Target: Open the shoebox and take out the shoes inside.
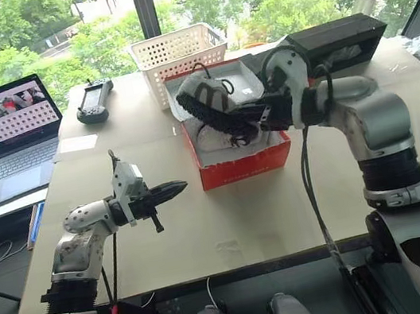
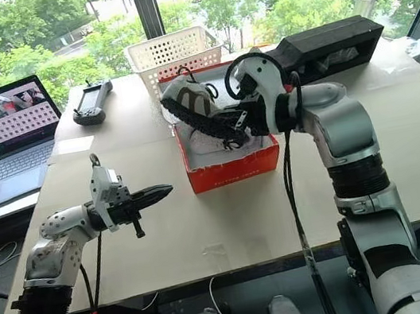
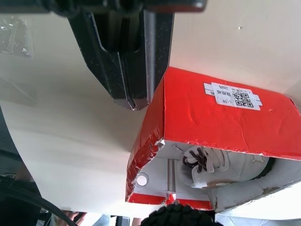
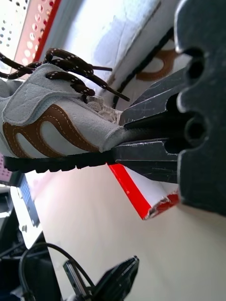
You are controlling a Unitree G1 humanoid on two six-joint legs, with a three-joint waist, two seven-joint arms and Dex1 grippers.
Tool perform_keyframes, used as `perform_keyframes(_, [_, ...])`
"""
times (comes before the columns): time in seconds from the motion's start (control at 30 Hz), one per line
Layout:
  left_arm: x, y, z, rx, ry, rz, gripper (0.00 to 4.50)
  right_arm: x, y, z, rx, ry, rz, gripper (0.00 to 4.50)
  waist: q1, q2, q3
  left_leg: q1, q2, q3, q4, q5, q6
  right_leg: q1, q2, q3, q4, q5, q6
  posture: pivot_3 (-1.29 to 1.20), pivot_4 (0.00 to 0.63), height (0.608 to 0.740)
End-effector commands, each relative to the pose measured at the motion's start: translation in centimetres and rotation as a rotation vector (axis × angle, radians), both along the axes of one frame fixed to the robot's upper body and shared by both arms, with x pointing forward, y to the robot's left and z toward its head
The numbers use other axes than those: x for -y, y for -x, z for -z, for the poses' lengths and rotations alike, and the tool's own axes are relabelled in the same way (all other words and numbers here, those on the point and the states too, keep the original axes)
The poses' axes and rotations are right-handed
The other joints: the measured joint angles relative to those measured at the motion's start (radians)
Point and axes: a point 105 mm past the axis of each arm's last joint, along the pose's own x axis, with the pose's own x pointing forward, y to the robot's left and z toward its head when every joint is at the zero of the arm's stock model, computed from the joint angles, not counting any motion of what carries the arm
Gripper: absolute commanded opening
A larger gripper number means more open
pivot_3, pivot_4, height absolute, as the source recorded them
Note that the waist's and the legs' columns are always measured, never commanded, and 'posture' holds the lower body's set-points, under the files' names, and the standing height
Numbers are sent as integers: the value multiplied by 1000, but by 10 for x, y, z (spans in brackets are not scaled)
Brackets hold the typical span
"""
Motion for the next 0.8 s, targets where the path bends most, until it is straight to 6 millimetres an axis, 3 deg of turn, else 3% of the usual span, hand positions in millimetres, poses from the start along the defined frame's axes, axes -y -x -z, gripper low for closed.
perform_keyframes(0.03, [-2,5,-9,41,20,-4,0,88,-17,-27,225,86,459,19,17,0,0,0,0,0,0,0,0,0,0,-1,-1,0,0,0,150,738])
perform_keyframes(0.13, [-1,8,-10,46,33,-3,0,144,-19,-18,283,201,761,19,20,0,0,0,0,1,0,0,0,0,-1,-1,-1,0,0,0,150,738])
perform_keyframes(0.23, [-1,10,-10,47,38,-2,0,174,-21,8,269,460,912,19,20,0,0,0,0,2,0,0,0,0,-1,0,-1,0,0,0,150,738])
perform_keyframes(0.37, [1,11,-12,53,48,1,0,200,-26,78,86,712,968,19,1,0,0,0,1,4,0,0,1,1,-1,2,-1,0,0,0,150,738])
perform_keyframes(0.47, [2,12,-13,58,51,-3,0,217,-23,127,-72,782,982,19,-7,-1,0,1,1,4,1,2,3,2,0,2,-1,0,0,0,150,738])
perform_keyframes(0.53, [1,12,-14,61,51,-8,0,218,-20,152,-176,779,958,19,-10,-1,0,1,1,4,1,5,8,2,0,2,-1,0,0,0,150,738])
perform_keyframes(0.63, [0,12,-14,62,50,-16,0,210,-20,169,-260,729,909,19,-12,-1,0,1,1,4,3,5,9,4,2,2,-1,0,0,0,150,738])
perform_keyframes(0.7, [1,12,-14,62,50,-18,0,204,-20,177,-318,649,885,946,-9,-1,0,2,2,4,7,3,9,6,4,0,-1,0,1,0,150,738])
perform_keyframes(0.8, [2,12,-14,62,52,-19,0,193,-21,183,-389,467,868,1788,-11,-4,-2,2,2,4,8,2,6,7,4,0,-1,-1,1,0,150,738])
